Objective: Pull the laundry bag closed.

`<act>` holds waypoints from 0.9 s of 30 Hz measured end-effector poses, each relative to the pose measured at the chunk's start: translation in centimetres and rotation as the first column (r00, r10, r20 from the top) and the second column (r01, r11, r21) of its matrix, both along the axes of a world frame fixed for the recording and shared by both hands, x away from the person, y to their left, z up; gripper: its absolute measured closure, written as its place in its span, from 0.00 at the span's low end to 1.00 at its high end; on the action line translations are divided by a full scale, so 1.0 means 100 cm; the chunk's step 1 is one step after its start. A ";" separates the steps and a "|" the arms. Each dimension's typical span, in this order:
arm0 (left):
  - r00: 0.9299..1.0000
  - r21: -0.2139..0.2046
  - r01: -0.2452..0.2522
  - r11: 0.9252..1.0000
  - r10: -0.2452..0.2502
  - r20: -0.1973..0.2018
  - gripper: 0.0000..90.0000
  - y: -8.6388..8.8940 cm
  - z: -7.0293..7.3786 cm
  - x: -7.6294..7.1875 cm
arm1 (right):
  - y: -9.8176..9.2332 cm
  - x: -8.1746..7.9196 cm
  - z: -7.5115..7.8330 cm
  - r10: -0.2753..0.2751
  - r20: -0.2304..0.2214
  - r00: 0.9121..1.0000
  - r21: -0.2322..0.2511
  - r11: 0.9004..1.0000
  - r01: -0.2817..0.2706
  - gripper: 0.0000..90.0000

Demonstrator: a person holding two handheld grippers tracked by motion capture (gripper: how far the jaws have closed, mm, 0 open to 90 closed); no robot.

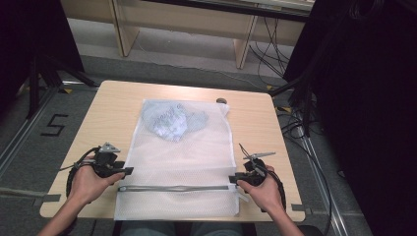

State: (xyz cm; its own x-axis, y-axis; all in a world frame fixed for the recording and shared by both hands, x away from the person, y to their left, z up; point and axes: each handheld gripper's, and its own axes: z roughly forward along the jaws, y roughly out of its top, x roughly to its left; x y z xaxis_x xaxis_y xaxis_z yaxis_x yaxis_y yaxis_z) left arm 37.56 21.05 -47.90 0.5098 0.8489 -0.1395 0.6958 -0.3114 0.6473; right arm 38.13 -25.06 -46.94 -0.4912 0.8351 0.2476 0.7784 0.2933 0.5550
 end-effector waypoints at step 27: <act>0.982 0.003 -0.024 1.000 0.024 -0.188 0.99 0.013 -0.002 -0.012 | 0.056 -0.008 0.013 0.167 0.065 0.984 0.012 0.986 -0.168 0.85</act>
State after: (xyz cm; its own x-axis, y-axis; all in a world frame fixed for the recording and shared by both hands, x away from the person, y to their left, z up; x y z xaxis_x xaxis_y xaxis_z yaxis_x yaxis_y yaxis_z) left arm 36.33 22.37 -48.05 0.4540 0.8607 -0.2304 0.8125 -0.2938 0.5036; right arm 37.33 -19.48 -45.68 -0.6392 0.7354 0.2252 0.6820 0.4066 0.6079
